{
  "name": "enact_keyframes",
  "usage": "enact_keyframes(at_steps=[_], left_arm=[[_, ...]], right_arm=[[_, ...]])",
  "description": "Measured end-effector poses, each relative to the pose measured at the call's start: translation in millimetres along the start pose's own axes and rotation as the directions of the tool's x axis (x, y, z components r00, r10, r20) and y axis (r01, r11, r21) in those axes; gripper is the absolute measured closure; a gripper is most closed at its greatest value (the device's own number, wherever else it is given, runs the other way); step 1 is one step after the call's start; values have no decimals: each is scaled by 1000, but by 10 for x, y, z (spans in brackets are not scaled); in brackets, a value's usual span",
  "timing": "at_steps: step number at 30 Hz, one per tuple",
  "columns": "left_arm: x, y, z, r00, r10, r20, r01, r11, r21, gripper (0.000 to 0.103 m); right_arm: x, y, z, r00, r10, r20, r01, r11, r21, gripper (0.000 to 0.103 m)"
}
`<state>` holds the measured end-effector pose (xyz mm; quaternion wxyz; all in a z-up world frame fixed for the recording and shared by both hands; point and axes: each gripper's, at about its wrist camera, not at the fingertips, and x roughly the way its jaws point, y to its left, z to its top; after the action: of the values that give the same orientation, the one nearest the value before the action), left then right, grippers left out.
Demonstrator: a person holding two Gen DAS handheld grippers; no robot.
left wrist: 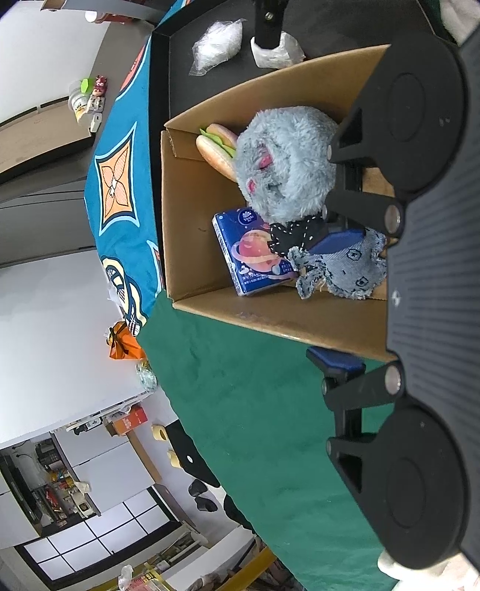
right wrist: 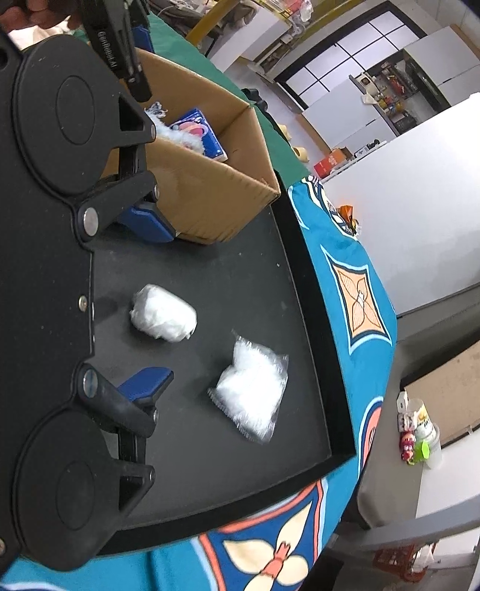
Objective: Organize soft objects
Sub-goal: 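Reach the right tool to the white cloth roll and close on it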
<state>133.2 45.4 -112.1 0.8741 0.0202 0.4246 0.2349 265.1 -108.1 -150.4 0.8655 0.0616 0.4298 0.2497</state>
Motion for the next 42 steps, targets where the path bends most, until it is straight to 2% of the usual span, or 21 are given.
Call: enact_keyframes(at_steps=[5,8,9,22,42], left_arm=[[23,-39,19,1000,10,-6,-10,1000,17,42],[18,-69,28,1000,17,-1,-16,999,29,41],[16,-82,29,1000,17,-2,-17,999,31,40],[-3,-96,17,1000,25,0,-25,999,33,39],[-128,90,-13,1000,-23,18,23,1000,-20,39]], right_arm=[[158,45,31,1000,-4,-20,4,1000,3,37],[211,31,27,1000,2,-29,-1,1000,10,60],[230,16,20,999,2,-39,-1,1000,13,75],[20,-18,18,1000,3,-5,-3,1000,-3,76],[-385,287,186,995,43,91,-41,999,-28,76]])
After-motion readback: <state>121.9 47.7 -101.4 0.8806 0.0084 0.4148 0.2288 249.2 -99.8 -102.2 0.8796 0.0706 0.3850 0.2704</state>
